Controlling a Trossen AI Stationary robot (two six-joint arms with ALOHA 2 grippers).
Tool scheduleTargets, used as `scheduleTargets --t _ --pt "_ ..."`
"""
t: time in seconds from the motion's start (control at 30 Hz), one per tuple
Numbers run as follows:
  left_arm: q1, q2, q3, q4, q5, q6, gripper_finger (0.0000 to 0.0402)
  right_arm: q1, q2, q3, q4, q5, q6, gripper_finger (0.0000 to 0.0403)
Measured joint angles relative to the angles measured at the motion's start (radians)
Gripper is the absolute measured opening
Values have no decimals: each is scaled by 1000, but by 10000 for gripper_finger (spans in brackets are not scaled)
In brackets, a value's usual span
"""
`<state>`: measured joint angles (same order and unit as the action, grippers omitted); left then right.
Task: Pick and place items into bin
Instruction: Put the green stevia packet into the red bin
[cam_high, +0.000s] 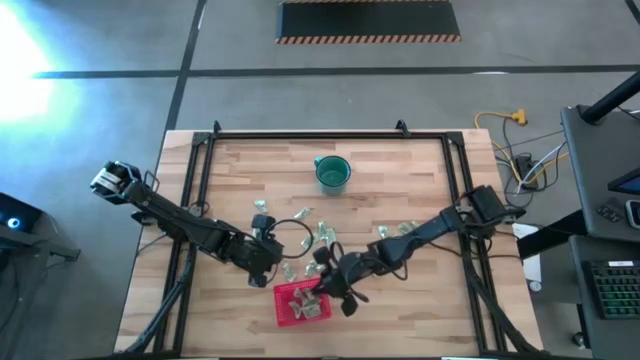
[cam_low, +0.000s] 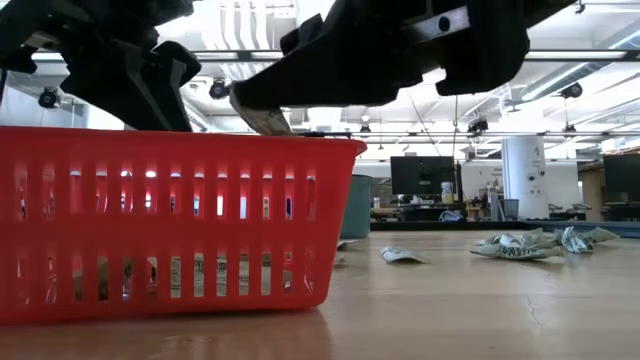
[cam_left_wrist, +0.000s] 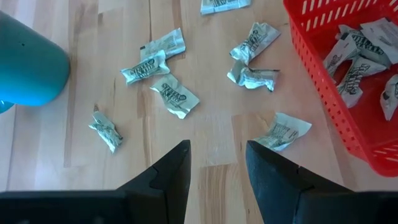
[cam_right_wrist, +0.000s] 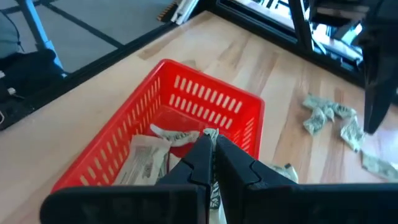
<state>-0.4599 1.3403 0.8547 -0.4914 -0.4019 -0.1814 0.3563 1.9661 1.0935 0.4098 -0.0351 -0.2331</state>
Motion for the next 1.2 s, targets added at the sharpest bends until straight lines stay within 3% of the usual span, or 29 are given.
scheduleTargets --t 0.2,0.63,0.8,1.0,1.2 --pt "0 0 -1 2 0 -21 138 -9 0 -15 -4 -56 16 27" --pt "0 0 -25 -24 39 -99 138 -10 -49 -14 -62 -74 15 147" --pt "-1 0 -68 -86 28 -174 138 -1 -128 -15 -197 -70 22 159" --pt "7 -1 -97 -231 -115 -242 137 11 -195 -16 -307 -69 55 159" --pt "55 -28 -148 -255 -115 -284 136 14 -219 -16 -402 -66 69 160"
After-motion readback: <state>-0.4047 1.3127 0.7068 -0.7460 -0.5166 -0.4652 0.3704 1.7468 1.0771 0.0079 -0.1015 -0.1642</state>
